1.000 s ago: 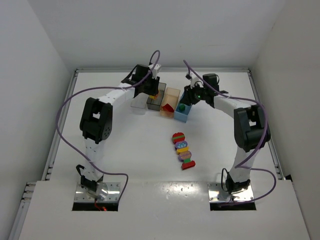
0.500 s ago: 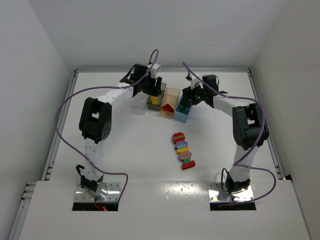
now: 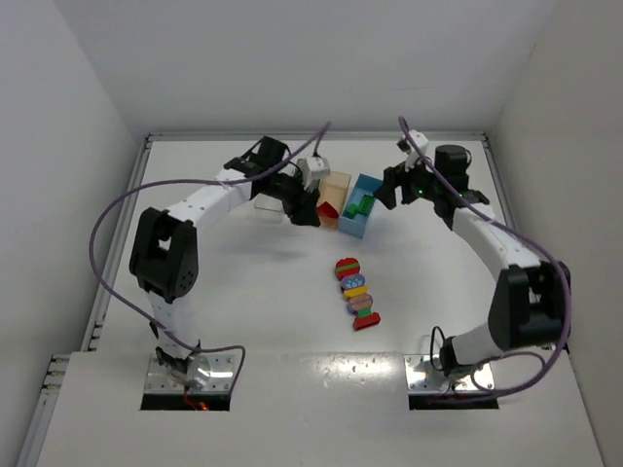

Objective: Sort the legos into containers by color

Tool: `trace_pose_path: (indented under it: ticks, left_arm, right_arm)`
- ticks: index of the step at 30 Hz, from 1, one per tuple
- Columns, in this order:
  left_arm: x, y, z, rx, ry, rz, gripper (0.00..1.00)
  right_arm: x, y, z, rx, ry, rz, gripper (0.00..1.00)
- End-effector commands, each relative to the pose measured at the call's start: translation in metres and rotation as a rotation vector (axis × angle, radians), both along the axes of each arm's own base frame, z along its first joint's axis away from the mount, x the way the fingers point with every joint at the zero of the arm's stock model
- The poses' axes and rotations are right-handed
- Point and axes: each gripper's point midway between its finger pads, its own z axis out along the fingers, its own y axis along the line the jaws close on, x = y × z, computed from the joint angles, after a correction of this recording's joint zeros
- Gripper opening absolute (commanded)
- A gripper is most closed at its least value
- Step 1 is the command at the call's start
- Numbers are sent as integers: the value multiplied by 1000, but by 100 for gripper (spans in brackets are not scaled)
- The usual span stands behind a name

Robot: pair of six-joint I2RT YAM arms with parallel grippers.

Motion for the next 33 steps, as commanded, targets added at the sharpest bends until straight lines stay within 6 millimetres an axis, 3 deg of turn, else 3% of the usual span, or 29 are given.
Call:
trace_pose_path:
  ticks: [1,3,4,6,7,10,14,19,21,22,23,30,31,33]
  left_arm:
    - [-97,-4,-9,111,-44,-426,66]
    - [-128,-10,-27,196,-150,-627,66]
    - [-137,-12,-29,217,-194,-681,66]
    - [-159,-21,-36,257,-283,-806,66]
    - [-164,-28,-35,248,-310,-835,66]
    - [-180,-46,-31,225,-405,-941,66]
    - [-188,-68,-24,144,-562,-1048,68]
    - [-191,-82,-22,87,-686,-1155,72]
    - [-191,-83,-30,91,-680,-1186,75]
    - [-187,-87,-26,80,-725,-1214,82]
    - [-187,-88,-27,79,-730,-1227,100]
    - [-183,-98,-41,90,-705,-1357,100]
    - [-187,-89,-46,112,-647,-1388,100]
    - [-183,-93,-54,110,-648,-1462,100]
  right_arm:
    - [-34,-31,-12,-36,67,-59,76]
    - [-44,-51,-10,-68,84,-121,76]
    - [-61,-59,-27,-92,183,-138,77]
    - [-68,-76,-30,-103,250,-197,77]
    - [-71,-97,-33,-86,286,-265,77]
    - [-89,-134,-43,-71,388,-402,77]
    - [-112,-157,-43,-17,455,-486,78]
    - [-123,-168,-37,48,454,-526,80]
    - [-124,-171,-33,85,449,-543,80]
    - [-124,-169,-31,103,446,-534,80]
    - [-126,-171,-34,114,454,-540,80]
    - [-125,-173,-29,173,447,-550,80]
    - [-126,-177,-29,176,446,-562,80]
    - [-126,-180,-29,178,445,-572,80]
